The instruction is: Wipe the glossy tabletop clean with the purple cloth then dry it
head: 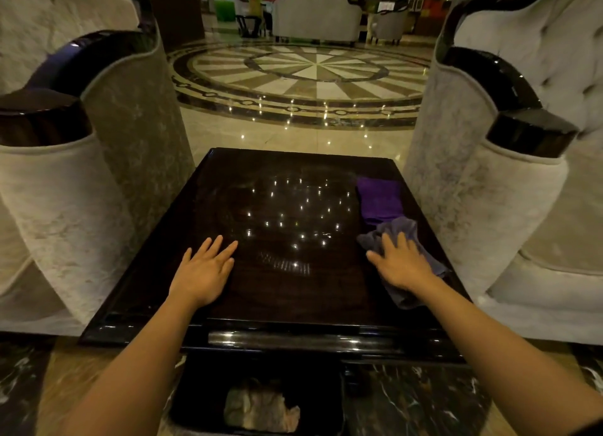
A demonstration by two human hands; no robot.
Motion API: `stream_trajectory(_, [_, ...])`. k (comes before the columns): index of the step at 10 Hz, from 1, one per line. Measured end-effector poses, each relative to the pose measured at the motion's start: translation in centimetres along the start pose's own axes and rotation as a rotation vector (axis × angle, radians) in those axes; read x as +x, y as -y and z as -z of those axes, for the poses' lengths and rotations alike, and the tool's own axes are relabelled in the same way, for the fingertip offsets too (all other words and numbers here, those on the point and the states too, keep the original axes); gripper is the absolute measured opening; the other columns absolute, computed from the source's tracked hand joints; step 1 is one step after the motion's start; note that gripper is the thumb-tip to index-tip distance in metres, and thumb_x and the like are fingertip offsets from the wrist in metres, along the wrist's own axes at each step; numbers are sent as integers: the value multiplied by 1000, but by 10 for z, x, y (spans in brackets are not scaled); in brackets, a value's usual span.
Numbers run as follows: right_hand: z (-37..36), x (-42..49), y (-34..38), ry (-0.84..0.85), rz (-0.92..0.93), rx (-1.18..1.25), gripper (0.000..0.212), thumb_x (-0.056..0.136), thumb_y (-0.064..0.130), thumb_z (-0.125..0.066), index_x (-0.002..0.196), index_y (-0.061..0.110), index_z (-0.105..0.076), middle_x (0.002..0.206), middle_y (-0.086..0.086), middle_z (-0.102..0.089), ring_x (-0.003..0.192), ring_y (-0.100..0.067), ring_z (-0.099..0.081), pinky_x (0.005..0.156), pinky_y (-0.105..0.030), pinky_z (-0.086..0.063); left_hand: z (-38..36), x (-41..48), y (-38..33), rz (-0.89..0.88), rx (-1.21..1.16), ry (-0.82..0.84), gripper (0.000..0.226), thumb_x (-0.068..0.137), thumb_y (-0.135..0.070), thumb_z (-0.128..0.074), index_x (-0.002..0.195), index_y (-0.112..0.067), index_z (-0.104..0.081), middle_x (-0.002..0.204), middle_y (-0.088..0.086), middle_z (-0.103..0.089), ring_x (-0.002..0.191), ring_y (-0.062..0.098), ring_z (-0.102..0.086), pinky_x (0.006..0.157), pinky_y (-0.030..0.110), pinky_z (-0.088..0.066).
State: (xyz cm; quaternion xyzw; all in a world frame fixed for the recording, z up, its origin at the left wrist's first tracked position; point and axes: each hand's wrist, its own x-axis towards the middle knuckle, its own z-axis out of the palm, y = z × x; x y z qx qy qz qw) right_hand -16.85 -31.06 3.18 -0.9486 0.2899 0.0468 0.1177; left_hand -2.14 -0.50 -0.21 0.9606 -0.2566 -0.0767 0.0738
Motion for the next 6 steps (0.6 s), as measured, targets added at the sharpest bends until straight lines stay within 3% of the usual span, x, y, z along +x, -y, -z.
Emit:
stream_trajectory(1, [-22,9,-3,55,-50,-9,75,85,64,-20,142,22,5,153,-20,9,139,-38,8,112,-54,1,0,1,1,4,-5,9,47,97,-39,-17,143,-33,-8,156,1,-4,144,19,1,116,45,-3])
stream_trajectory(3, [-13,6,2,131,-83,-19,79,83,68,-18,141,22,9,151,-22,14,139,-39,11,112,-55,3,6,4,-1,3,45,82,48,97,-39,-16,143,-33,-5,157,3,-1,144,23,2,115,48,-4])
stream_trajectory(5, [1,-6,37,77,-186,-139,79,87,63,-13,141,8,5,151,-22,16,138,-38,15,111,-57,4,34,7,-12,-6,205,208,48,97,-37,-16,144,-28,-7,156,8,-7,143,29,-6,113,51,-14])
stream_trajectory(6, [13,-20,65,38,-109,-105,73,89,60,-15,141,13,6,152,-18,14,140,-34,12,112,-55,1,52,4,-21,-42,264,146,47,98,-36,-15,144,-27,-11,155,11,-11,143,29,-5,114,51,-9])
